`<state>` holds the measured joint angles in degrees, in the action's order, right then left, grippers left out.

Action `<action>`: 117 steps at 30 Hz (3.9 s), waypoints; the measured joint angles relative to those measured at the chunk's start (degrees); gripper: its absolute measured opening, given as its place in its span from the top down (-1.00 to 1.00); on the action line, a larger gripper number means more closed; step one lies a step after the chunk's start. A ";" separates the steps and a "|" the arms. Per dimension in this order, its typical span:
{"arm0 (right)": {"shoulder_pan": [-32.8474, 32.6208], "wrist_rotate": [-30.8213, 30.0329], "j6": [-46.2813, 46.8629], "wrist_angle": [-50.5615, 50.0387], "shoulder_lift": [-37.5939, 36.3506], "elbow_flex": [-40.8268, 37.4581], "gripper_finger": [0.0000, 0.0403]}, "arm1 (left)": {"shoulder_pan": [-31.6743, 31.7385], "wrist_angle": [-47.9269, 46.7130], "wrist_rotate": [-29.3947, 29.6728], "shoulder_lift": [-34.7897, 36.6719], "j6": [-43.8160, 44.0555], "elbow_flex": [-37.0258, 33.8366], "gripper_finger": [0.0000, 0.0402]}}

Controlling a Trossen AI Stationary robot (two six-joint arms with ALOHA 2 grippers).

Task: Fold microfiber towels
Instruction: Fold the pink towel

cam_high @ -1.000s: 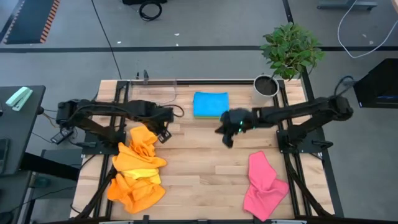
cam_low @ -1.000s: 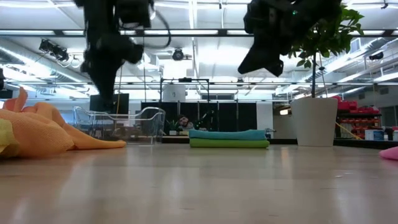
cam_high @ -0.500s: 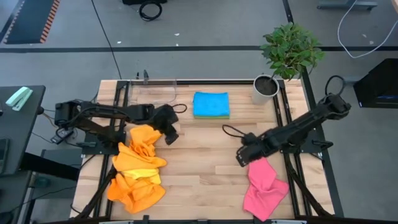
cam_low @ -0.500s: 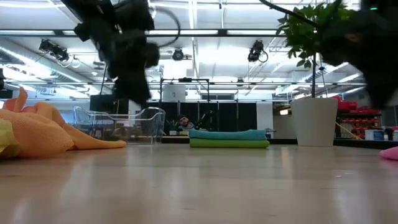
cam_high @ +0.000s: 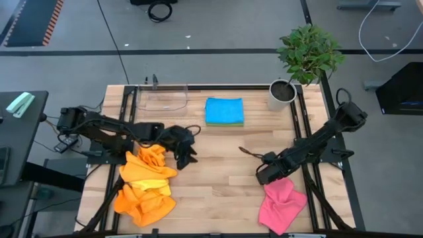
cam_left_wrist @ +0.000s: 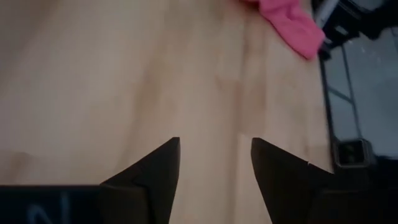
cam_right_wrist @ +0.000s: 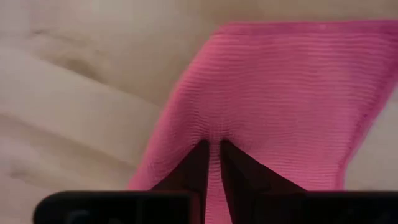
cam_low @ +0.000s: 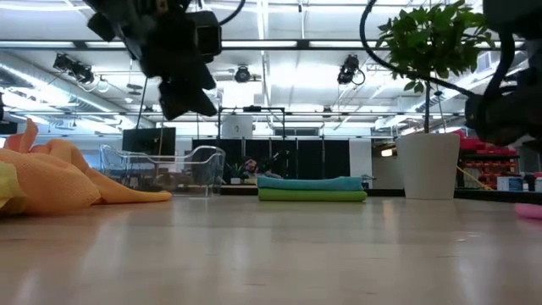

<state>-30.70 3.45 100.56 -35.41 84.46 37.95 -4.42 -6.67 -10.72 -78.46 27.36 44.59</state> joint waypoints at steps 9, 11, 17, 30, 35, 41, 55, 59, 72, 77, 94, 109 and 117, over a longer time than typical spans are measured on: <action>8.83 -9.17 -27.88 20.85 5.96 3.35 0.79 | -15.35 -2.57 18.70 -1.42 13.17 -0.03 0.11; 11.47 -8.88 -38.03 26.62 7.48 6.37 0.79 | -17.83 -2.13 25.14 -2.21 17.09 0.00 0.13; 15.13 2.33 -60.92 24.16 6.83 17.34 0.79 | -19.28 10.57 33.20 -7.53 26.26 0.06 0.14; 2.32 -3.44 -36.26 -19.66 -15.31 11.05 0.62 | -7.07 19.46 25.26 -33.33 5.01 23.63 0.08; -4.44 -0.78 -18.24 -15.99 -22.17 -0.30 0.46 | -1.50 13.19 21.21 -42.05 -6.94 34.69 -0.01; -11.16 1.82 -7.64 -13.60 -24.85 -6.98 0.26 | 2.06 11.16 14.47 -50.42 -19.78 42.75 -0.05; -23.45 2.34 5.36 -8.12 -24.51 -10.25 0.14 | 4.03 10.40 3.39 -56.81 -26.95 46.15 0.19; -25.03 0.17 10.35 0.73 -24.52 -14.71 0.14 | 4.02 10.31 3.73 -56.94 -26.77 46.17 0.47; -26.65 -12.67 8.98 -0.61 -23.87 -15.81 0.91 | 3.59 4.52 1.74 -53.49 -21.40 45.64 0.96; -26.01 -19.46 2.67 -13.59 -24.11 -6.24 0.97 | 2.60 -6.87 1.93 -43.92 -20.84 45.84 0.97; 0.29 -48.81 -53.91 -42.13 -24.24 28.73 0.99 | -1.72 -42.46 29.80 -10.07 -20.64 45.96 0.98; 12.00 -31.82 -65.78 -28.13 -21.88 23.55 1.00 | -4.79 -47.20 30.50 -5.82 -13.01 37.83 0.98; -9.03 -28.01 -37.65 7.45 -11.68 4.49 1.00 | -25.55 -12.40 31.14 -6.50 15.41 8.49 0.98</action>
<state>-39.73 -24.55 62.91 -27.96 72.78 42.44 -29.97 -19.07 20.42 -84.95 42.77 53.08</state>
